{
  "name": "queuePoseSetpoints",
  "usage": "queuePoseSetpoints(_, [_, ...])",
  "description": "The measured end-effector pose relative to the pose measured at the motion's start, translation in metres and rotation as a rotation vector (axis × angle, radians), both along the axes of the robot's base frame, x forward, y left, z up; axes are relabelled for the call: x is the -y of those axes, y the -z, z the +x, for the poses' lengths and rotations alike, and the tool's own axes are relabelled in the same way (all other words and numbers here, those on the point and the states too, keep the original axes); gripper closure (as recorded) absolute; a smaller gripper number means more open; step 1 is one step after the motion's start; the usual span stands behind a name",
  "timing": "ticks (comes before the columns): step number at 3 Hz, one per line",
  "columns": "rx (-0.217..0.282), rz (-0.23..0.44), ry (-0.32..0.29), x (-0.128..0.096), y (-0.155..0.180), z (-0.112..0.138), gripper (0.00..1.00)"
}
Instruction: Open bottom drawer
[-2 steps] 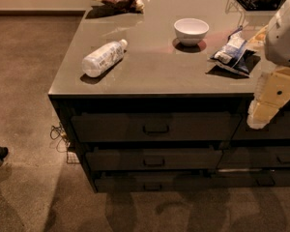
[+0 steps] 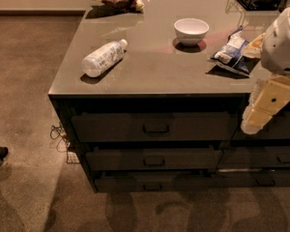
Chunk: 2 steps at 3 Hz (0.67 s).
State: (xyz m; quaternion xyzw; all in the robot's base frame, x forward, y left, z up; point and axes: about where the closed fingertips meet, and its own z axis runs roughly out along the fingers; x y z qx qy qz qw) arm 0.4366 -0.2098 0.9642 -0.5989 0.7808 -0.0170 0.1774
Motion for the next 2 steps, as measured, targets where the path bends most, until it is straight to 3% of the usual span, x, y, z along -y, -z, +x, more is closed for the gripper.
queuePoseSetpoints(2, [0.022, 0.018, -0.003, 0.004, 0.016, -0.009, 0.00])
